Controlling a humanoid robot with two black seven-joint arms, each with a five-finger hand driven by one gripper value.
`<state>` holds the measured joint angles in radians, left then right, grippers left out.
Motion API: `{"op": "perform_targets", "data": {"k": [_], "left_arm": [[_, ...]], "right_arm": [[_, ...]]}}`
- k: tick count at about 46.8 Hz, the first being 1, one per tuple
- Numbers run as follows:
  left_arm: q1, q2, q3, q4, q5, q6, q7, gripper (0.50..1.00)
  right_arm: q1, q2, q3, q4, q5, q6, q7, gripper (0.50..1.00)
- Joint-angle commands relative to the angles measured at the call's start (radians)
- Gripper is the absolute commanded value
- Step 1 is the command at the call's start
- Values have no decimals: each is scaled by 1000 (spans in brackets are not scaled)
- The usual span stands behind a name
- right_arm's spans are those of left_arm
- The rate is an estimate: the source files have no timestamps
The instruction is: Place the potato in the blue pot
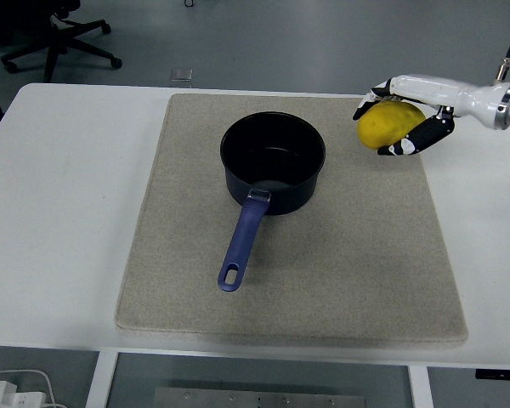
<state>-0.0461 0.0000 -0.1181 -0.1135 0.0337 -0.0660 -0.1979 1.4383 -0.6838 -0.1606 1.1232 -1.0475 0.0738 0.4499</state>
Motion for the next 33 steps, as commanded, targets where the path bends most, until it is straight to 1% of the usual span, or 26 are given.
{"op": "perform_targets", "data": {"k": [1, 4, 9, 14, 22, 33], "left_arm": [[0, 0, 0, 0, 0, 0, 0, 994], [0, 0, 0, 0, 0, 0, 0, 996], [0, 0, 0, 0, 0, 0, 0, 994], [0, 0, 0, 0, 0, 0, 0, 996], [0, 0, 0, 0, 0, 0, 0, 994], [0, 0, 0, 0, 0, 0, 0, 994]], "right_arm": [[56, 6, 0, -8, 10, 29, 0, 500], [102, 9, -2, -14, 32, 52, 0, 500], [168, 53, -8, -28, 64, 81, -2, 500], [200, 105, -37, -49, 72, 84, -8, 500], [200, 249, -53, -121, 95, 86, -16, 500], [189, 493, -88, -313, 147, 92, -16, 500]]}}
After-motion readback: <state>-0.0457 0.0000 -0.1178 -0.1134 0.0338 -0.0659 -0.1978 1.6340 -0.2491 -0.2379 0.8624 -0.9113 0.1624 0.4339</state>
